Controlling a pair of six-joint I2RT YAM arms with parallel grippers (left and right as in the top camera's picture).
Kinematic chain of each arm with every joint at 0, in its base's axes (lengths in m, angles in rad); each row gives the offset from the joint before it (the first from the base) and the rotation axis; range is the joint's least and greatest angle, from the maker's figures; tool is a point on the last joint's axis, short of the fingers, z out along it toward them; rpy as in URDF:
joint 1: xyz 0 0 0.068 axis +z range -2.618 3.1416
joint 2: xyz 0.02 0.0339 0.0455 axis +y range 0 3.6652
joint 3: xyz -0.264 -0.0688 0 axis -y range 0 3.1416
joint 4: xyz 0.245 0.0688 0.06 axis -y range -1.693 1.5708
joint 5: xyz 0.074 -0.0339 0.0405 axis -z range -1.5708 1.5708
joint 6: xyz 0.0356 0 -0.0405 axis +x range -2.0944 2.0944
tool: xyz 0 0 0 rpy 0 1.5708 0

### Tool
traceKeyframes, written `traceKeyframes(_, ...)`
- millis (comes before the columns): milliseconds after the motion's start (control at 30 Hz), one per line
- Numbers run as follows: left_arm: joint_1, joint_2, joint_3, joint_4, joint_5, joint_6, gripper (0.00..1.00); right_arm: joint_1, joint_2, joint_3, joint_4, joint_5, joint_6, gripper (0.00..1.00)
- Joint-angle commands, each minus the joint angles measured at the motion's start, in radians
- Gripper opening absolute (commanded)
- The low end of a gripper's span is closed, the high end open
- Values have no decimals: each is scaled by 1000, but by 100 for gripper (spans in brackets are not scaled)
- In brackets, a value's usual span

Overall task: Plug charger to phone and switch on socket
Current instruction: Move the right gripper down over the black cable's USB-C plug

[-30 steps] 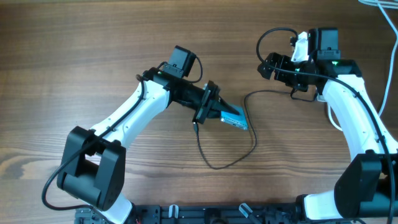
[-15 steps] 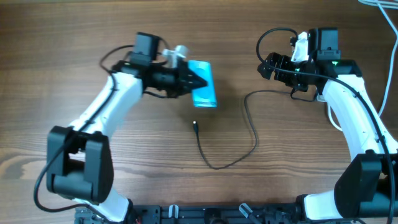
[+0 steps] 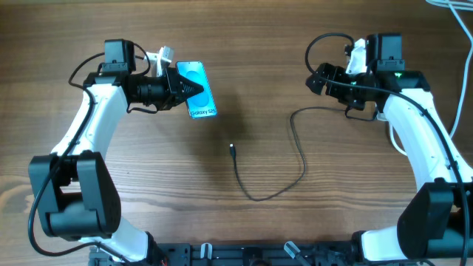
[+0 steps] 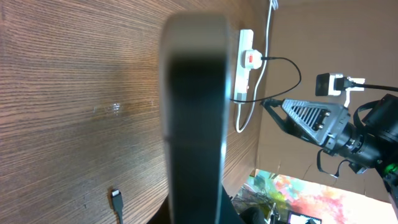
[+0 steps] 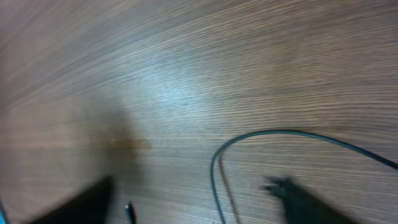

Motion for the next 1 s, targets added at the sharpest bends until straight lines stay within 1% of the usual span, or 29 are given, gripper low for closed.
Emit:
traceKeyframes(0, 0, -18, 8, 0, 46, 28, 4, 39, 2, 8, -12, -71, -20, 4)
traceKeyframes(33, 0, -18, 8, 0, 46, 28, 4, 54, 5, 6, -18, -71, -26, 4)
traceKeyframes(133, 0, -18, 8, 0, 46, 28, 4, 130, 6, -11, -43, -64, -100, 4)
traceKeyframes(267, 0, -18, 8, 0, 46, 28, 4, 261, 6, -51, -46, -20, -104, 6)
traceKeyframes(333, 0, -18, 8, 0, 46, 28, 4, 337, 6, -63, -57, 66, -47, 12)
traceKeyframes(400, 0, -18, 8, 0, 46, 28, 4, 431, 7, -65, -57, 136, -20, 19)
traceKeyframes(433, 0, -18, 8, 0, 46, 28, 4, 473, 8, -65, -54, 166, -12, 25)
traceKeyframes(467, 0, -18, 8, 0, 46, 28, 4, 513, 9, -65, -53, 190, -5, 29)
traceKeyframes(500, 0, -18, 8, 0, 46, 28, 4, 567, 14, -65, -55, 229, 16, 37)
traceKeyframes(533, 0, -18, 8, 0, 46, 28, 4, 604, 17, -65, -55, 249, 24, 41)
traceKeyframes(667, 2, -18, 8, 0, 46, 27, 4, 751, 66, -65, -47, 334, 95, 45)
traceKeyframes(767, 3, -18, 8, 0, 46, 28, 4, 827, 121, -65, -12, 357, 108, 48)
traceKeyframes(900, 3, -18, 8, 0, 27, 28, 4, 864, 202, -65, 40, 359, 114, 51)
traceKeyframes(967, 3, -18, 8, 0, 26, 27, 4, 864, 227, -65, 64, 361, 115, 51)
